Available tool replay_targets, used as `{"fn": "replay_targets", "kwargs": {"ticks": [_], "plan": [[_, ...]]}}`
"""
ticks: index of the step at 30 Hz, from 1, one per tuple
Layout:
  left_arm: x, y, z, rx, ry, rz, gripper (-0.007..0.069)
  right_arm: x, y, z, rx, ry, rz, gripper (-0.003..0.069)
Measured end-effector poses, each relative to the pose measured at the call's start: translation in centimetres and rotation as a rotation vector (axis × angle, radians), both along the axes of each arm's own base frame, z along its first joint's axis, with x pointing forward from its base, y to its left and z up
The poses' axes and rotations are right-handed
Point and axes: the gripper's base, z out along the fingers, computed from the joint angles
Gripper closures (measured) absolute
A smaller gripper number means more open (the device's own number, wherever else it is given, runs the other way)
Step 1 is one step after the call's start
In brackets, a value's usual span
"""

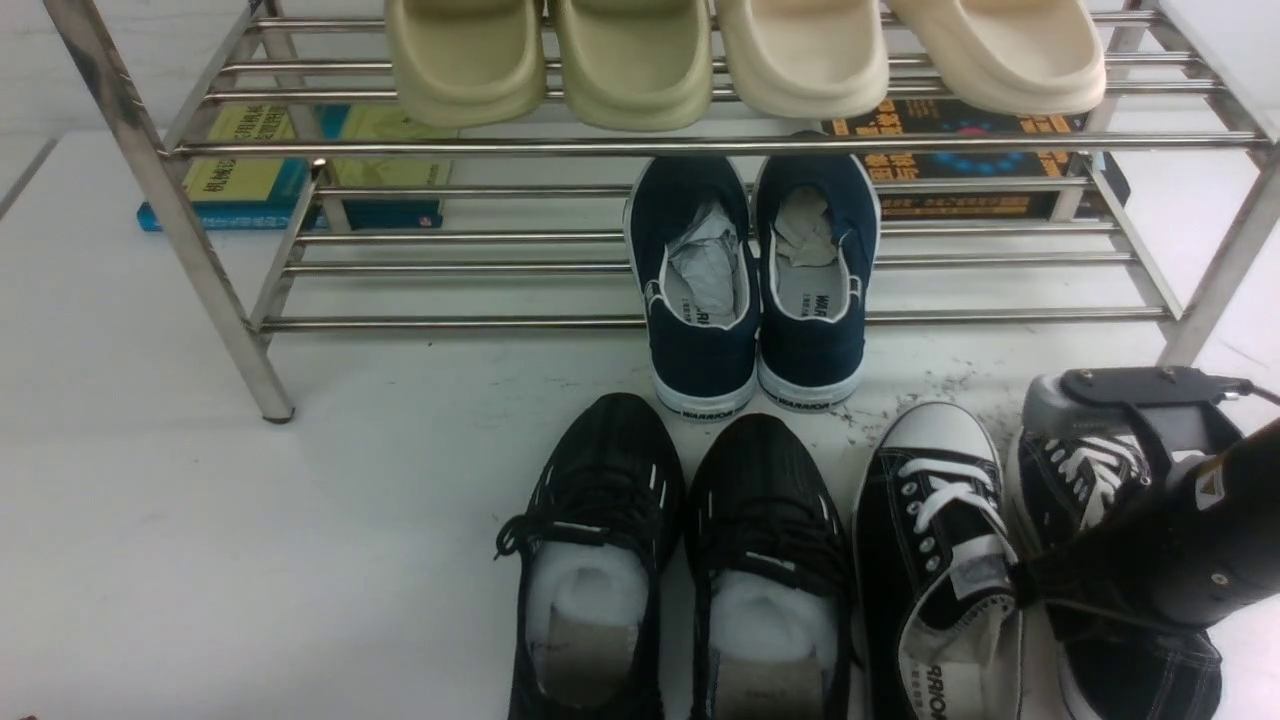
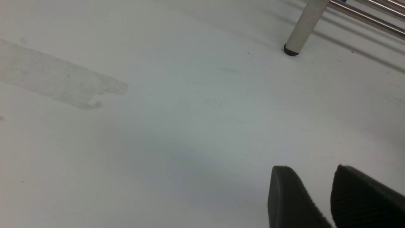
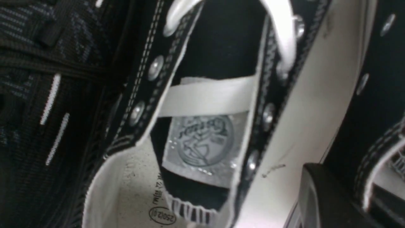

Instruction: Take the shoes off the shelf with your hand on the white table.

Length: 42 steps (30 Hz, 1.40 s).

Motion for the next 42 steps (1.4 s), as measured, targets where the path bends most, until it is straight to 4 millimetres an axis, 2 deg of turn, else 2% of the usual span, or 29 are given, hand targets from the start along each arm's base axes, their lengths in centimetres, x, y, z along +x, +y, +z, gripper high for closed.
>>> {"fn": "replay_targets", "kwargs": {"ticks": [6,11,12,13,15,16,17,18,19,21,24,26,27,28,29,30,32,33,34,37,38,40,41,42], "plan": [[0.0,0.0,0.0,0.0,0.0,0.0,0.0385,0.1,0.3,-0.5,0.018,0.026,-0.008,0.0631],[0.0,0.0,0.0,0.0,0.0,0.0,0.0385,0.1,0.3,-0.4,0.028,0.03,-0.007,0.0551],[0.0,0.0,0.0,0.0,0.0,0.0,0.0385,0.0,0.5,-0.4,0.041,0.036,-0.014,0.0498],[0.0,0.0,0.0,0.0,0.0,0.0,0.0385,0.0,0.5,-0.4,0.042,0.037,-0.013,0.049],[0.0,0.0,0.0,0.0,0.0,0.0,0.0385,-0.1,0.6,-0.4,0.052,0.057,-0.017,0.0372],[0.0,0.0,0.0,0.0,0.0,0.0,0.0385,-0.2,0.6,-0.4,0.05,0.063,-0.013,0.0363],[0.0,0.0,0.0,0.0,0.0,0.0,0.0385,-0.3,0.6,-0.2,0.048,0.081,0.004,0.0314],[0.0,0.0,0.0,0.0,0.0,0.0,0.0385,-0.3,0.7,0.1,0.048,0.105,0.026,0.0264],[0.0,0.0,0.0,0.0,0.0,0.0,0.0385,-0.4,0.8,0.2,0.047,0.114,0.035,0.0258],[0.0,0.0,0.0,0.0,0.0,0.0,0.0385,-0.5,1.1,2.0,0.054,0.138,0.109,0.0203],[0.0,0.0,0.0,0.0,0.0,0.0,0.0385,-0.7,1.2,5.2,0.062,0.114,0.209,0.0189],[0.0,0.0,0.0,0.0,0.0,0.0,0.0385,-1.2,1.1,7.5,0.064,0.089,0.263,0.0193],[0.0,0.0,0.0,0.0,0.0,0.0,0.0385,-1.4,1.1,7.8,0.063,0.088,0.274,0.0195],[0.0,0.0,0.0,0.0,0.0,0.0,0.0385,-2.0,0.8,9.9,0.057,0.044,0.32,0.0207],[0.0,0.0,0.0,0.0,0.0,0.0,0.0385,-2.4,0.6,11.0,0.046,0.006,0.35,0.0223],[0.0,0.0,0.0,0.0,0.0,0.0,0.0385,-2.5,0.6,11.2,0.047,-0.002,0.355,0.0226],[0.0,0.0,0.0,0.0,0.0,0.0,0.0385,-4.1,-0.4,13.7,0.01,-0.12,0.408,0.0285],[0.0,0.0,0.0,0.0,0.0,0.0,0.0385,-4.1,-0.4,13.7,0.008,-0.12,0.408,0.0291],[0.0,0.0,0.0,0.0,0.0,0.0,0.0385,-5.3,-1.1,14.7,-0.008,-0.175,0.413,0.0338],[0.0,0.0,0.0,0.0,0.0,0.0,0.0385,-8.1,-2.4,16.4,-0.022,-0.278,0.411,0.047],[0.0,0.0,0.0,0.0,0.0,0.0,0.0385,-9.6,-3.1,17.0,-0.024,-0.328,0.408,0.0522],[0.0,0.0,0.0,0.0,0.0,0.0,0.0385,-11.5,-3.8,17.4,-0.019,-0.379,0.402,0.0587],[0.0,0.0,0.0,0.0,0.0,0.0,0.0385,-11.5,-3.8,17.3,-0.02,-0.375,0.403,0.0595],[0.0,0.0,0.0,0.0,0.0,0.0,0.0385,-13.3,-4.5,17.1,-0.013,-0.424,0.398,0.0651]]}}
